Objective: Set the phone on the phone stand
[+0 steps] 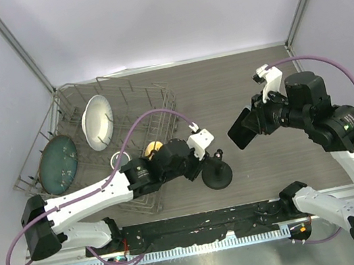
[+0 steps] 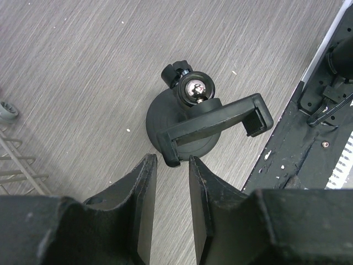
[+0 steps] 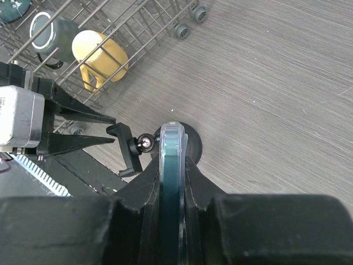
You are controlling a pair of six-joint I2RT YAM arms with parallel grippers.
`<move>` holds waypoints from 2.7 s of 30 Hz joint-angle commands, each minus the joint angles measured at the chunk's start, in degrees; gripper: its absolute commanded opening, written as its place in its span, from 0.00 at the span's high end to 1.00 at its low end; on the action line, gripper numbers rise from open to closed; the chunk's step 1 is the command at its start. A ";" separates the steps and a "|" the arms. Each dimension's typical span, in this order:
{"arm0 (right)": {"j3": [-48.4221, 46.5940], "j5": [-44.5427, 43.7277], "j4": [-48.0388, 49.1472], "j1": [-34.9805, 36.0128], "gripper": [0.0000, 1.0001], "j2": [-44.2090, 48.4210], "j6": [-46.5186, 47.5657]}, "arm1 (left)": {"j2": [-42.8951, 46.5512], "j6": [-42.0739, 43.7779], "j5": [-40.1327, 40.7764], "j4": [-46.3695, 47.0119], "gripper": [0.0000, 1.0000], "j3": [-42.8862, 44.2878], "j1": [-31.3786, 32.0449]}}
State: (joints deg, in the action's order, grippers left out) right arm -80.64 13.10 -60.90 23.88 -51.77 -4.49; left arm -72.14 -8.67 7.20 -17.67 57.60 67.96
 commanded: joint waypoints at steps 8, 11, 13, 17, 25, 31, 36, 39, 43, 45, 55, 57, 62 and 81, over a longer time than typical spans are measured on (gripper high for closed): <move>1.63 3.51 4.30 0.03 0.99 0.70 1.24 | -1.07 1.28 -0.08 3.70 0.70 0.93 -0.11; 1.63 3.42 4.39 0.03 0.99 0.88 1.24 | -1.60 1.46 0.00 3.61 0.72 1.37 -0.11; 1.72 3.33 4.56 0.03 0.99 0.79 1.15 | -1.86 1.29 -0.17 3.52 0.73 1.63 -0.11; 2.24 3.86 5.09 0.03 1.00 0.79 0.89 | -2.13 0.76 -0.70 3.96 0.73 1.90 -0.11; 3.03 3.86 5.36 0.03 0.99 1.05 0.80 | -1.60 0.84 -0.26 4.31 0.69 1.98 -0.11; 3.12 3.95 5.53 0.03 0.99 1.32 0.45 | -2.30 0.84 -0.52 4.49 0.74 2.42 -0.11; 3.56 4.30 5.45 0.03 0.99 1.32 0.54 | -2.83 1.02 -0.35 4.14 0.78 2.51 -0.11; 3.74 4.30 5.27 0.03 1.00 1.14 0.54 | -2.74 1.02 -0.52 4.40 0.80 2.60 -0.11; 3.47 4.56 5.27 0.11 0.99 1.06 0.62 | -2.83 0.93 -0.52 4.58 0.81 2.60 -0.11; 3.56 4.56 5.18 0.03 0.99 1.05 0.62 | -3.10 0.84 -0.43 4.66 0.80 2.69 -0.11; 4.26 5.18 5.45 0.03 0.99 0.97 0.54 | -3.45 1.20 -0.52 4.40 0.69 3.22 -0.03; 4.35 5.26 5.36 0.03 0.99 0.97 0.54 | -3.53 1.20 -0.61 4.22 0.69 3.30 -0.11; 4.53 5.53 5.53 0.03 0.99 0.88 0.71 | -4.15 1.19 -0.78 4.49 0.82 3.48 -0.11; 7.34 22.04 3.69 10.74 0.99 5.01 18.38 | -3.79 9.97 -21.61 2.47 1.00 4.52 -6.97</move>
State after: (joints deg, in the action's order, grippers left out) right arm -72.23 24.23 -60.31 31.66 -46.96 9.39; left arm -76.42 -3.44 -6.79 -15.55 59.02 61.28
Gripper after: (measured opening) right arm 0.205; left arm 0.191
